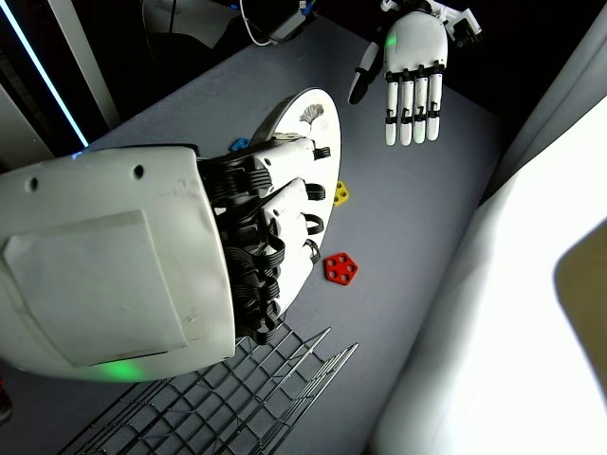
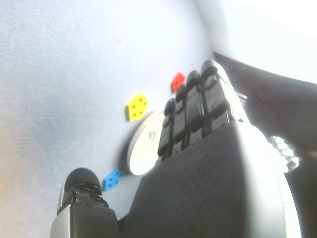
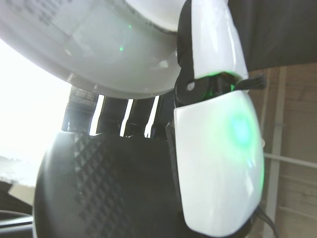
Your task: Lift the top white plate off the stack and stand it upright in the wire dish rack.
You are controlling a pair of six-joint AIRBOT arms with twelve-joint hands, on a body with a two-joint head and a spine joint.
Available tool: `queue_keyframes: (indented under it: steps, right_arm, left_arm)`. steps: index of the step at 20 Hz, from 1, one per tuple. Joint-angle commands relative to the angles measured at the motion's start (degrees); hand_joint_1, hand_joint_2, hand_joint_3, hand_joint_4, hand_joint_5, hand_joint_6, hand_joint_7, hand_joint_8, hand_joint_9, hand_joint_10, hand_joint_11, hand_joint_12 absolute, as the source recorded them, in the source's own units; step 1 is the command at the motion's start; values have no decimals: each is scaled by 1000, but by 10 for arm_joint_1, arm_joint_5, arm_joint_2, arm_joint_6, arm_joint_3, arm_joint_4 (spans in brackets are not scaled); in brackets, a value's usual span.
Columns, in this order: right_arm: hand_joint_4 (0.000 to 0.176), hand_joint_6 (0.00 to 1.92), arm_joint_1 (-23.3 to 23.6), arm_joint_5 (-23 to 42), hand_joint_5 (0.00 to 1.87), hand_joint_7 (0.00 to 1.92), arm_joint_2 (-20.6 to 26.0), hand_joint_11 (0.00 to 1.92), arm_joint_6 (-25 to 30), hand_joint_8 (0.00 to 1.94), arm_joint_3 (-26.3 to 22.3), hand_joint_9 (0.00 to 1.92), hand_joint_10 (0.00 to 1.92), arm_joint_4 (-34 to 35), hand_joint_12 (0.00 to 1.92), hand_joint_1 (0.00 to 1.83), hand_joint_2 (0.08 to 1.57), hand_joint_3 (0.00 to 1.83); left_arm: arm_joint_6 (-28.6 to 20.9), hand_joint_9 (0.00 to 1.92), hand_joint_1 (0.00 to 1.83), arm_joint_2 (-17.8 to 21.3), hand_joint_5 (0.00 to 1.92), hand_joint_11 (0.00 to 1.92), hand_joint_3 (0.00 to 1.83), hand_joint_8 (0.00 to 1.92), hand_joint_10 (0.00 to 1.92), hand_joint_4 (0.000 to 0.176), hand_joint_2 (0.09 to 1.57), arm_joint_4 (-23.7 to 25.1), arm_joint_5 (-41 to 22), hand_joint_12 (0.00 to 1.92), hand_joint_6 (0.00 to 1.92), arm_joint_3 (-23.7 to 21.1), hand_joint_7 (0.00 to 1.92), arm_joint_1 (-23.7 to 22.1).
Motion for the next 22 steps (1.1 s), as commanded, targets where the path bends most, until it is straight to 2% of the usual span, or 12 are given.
queue_keyframes:
  steps: [1,4,13,17,20,22]
  right_arm:
    - [0,949,11,72,989,1146,12,976,29,436,9,1099,734,45,1347,1496,1049,0]
    - [0,980,1,73,962,1110,17,977,41,472,12,1074,791,40,1395,1492,1060,0]
    - [0,944,-26,73,996,1168,21,977,86,419,25,1088,734,43,1346,1497,1047,0]
    - [0,949,-35,80,985,1124,21,975,86,481,31,1120,705,44,1351,1497,1048,1]
    - [0,926,-38,85,1000,1148,21,951,86,439,33,1122,704,39,1381,1497,1048,0]
    - [0,986,-42,85,959,1120,21,959,86,504,34,1101,728,40,1375,1496,1055,0]
  left_arm:
    - [-2,109,131,6,75,112,0,1,0,0,988,-42,-29,9,3,-1,111,-11]
    - [-7,130,116,6,70,116,1,4,7,0,991,-43,-28,10,3,-2,122,-11]
    - [-7,105,102,6,57,119,4,0,1,0,1002,-36,-29,10,1,-7,94,-11]
    - [-7,123,104,6,60,128,0,7,9,0,998,-33,-30,13,4,-8,109,-12]
    - [-7,106,104,5,59,108,1,1,1,0,1002,-33,-28,4,1,-11,101,-14]
    - [-7,120,100,6,69,111,0,6,6,0,996,-32,-30,5,4,-13,117,-14]
